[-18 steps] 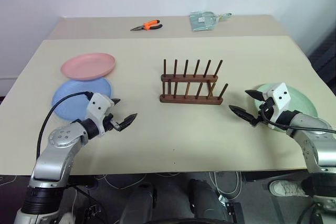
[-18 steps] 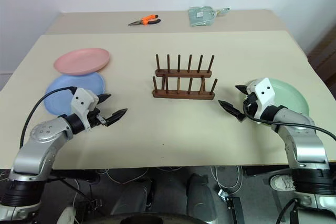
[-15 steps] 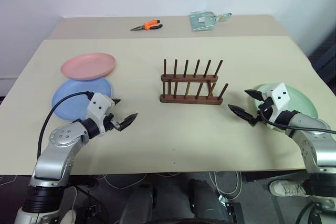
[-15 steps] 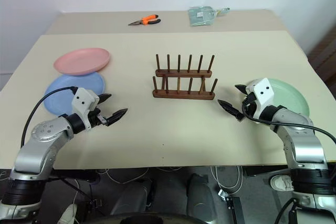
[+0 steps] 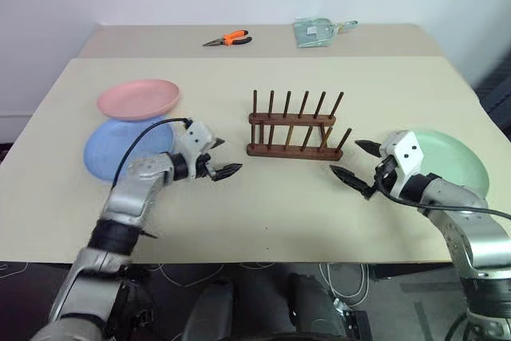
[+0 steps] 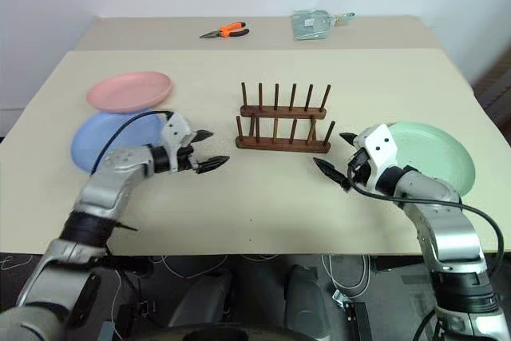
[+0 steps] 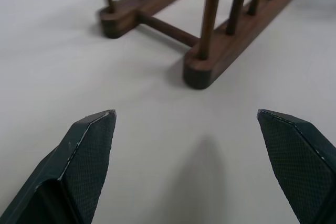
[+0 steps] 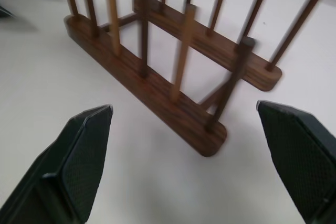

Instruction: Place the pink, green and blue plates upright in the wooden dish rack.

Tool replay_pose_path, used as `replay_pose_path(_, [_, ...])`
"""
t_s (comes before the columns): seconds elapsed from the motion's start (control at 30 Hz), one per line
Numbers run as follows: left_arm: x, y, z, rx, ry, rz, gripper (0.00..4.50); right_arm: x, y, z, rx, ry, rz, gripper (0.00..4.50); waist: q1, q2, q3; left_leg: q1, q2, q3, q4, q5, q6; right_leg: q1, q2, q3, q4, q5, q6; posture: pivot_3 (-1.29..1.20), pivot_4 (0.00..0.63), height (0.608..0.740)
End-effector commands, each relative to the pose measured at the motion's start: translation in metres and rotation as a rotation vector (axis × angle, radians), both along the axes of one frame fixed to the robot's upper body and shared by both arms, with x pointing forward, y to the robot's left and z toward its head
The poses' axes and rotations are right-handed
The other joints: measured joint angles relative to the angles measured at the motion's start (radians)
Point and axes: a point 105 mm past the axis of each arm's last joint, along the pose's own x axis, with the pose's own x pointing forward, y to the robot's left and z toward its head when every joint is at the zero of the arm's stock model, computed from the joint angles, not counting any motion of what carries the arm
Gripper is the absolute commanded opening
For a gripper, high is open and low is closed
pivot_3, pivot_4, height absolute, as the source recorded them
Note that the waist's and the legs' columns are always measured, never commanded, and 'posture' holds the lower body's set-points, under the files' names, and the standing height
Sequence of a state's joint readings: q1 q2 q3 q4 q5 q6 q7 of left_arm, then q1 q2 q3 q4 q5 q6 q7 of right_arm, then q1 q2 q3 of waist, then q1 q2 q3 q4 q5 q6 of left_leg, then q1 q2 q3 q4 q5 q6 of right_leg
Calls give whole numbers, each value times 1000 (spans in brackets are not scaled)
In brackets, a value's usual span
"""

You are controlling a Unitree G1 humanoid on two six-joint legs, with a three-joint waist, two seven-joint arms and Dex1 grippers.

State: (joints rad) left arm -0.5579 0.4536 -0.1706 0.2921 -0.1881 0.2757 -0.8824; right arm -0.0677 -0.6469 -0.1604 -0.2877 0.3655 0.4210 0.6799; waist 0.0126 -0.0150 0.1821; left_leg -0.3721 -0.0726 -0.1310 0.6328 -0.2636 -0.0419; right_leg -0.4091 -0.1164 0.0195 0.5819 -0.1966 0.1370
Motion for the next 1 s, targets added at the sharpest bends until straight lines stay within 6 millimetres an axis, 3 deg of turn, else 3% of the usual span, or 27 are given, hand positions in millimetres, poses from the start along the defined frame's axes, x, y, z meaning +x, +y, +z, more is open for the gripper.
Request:
replay_pose_path(0.03, [12,-23,-6,38,18,-111,4415,-12,8,12,-2,-65,-33,4500,1,0,0,-1,0,0,0,0,0,0,0,0,0,0,0,0,150,740])
replay_pose_path(0.2, [31,-47,-17,106,22,-146,4415,-32,-1,13,0,-77,-133,4500,1,-1,0,-1,-1,0,1,0,0,0,0,0,-1,0,1,0,150,740])
replay_pose_path(0.33, [31,-59,-20,74,21,-176,2674,-46,-5,6,-21,-61,-184,4500,1,-2,-1,-1,0,0,1,0,0,0,-1,0,0,-2,5,0,150,740])
replay_pose_path(0.47, [20,-62,-23,46,20,-253,805,-51,-9,8,-43,-57,-189,4500,-3,-2,-1,0,0,0,1,0,0,0,-1,0,0,-3,5,0,150,740])
replay_pose_path(0.73, [-42,-45,-17,115,-51,-496,773,-55,-25,15,-126,-30,-155,4500,-3,0,-3,0,0,0,0,-1,1,0,0,1,0,-1,1,0,150,740])
replay_pose_path(0.83, [-54,-40,-16,114,-38,-507,773,-57,-28,14,-137,-22,-157,4500,0,0,-3,0,1,0,0,-1,1,0,0,1,0,-1,1,0,150,740])
replay_pose_path(1.0, [-44,-24,-20,131,3,-351,3144,-64,-39,4,-185,30,-169,4500,1,0,-3,0,0,-1,2,-1,1,2,0,0,0,-4,2,0,150,740])
